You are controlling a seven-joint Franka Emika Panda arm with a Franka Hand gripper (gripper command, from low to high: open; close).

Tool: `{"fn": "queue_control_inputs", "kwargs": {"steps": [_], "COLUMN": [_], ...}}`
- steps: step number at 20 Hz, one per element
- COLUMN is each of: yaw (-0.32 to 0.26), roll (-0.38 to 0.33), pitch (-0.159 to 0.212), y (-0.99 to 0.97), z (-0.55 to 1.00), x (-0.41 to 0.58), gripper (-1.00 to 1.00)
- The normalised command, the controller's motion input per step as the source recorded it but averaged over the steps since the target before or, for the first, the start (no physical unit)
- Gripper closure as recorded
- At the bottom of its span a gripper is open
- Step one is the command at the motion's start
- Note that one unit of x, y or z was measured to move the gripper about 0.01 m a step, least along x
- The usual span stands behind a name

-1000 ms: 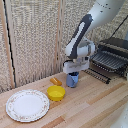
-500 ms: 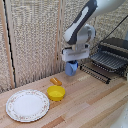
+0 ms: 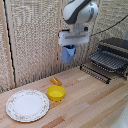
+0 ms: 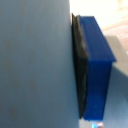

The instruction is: Carefully approach the cobalt cup with your gripper. Make sure to hold the cobalt cup delicately with your gripper. Carefully elevate the cobalt cup, moving it off the surface. Position the cobalt cup to hover above the alabaster dining ware. Gently lower the cobalt cup onto the alabaster dining ware. Gradually release your hold on the cobalt cup.

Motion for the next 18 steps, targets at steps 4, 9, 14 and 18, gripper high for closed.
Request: {"fn": "queue_control_inputs", "kwargs": {"steps": [4, 9, 14, 18], "yaw": [-0.061, -0.039, -0.003, 0.000], "roll": [-0.006, -0.005, 0.000, -0.003], "pitch": [-0.032, -0.005, 0.001, 0.014], "y": [0.91, 0.95, 0.99, 1.00], "z": [0.17, -0.04, -0.16, -0.22], "x": [0.073, 0.134, 0.064, 0.001], "gripper": [1.00, 1.00, 1.00, 1.00]}}
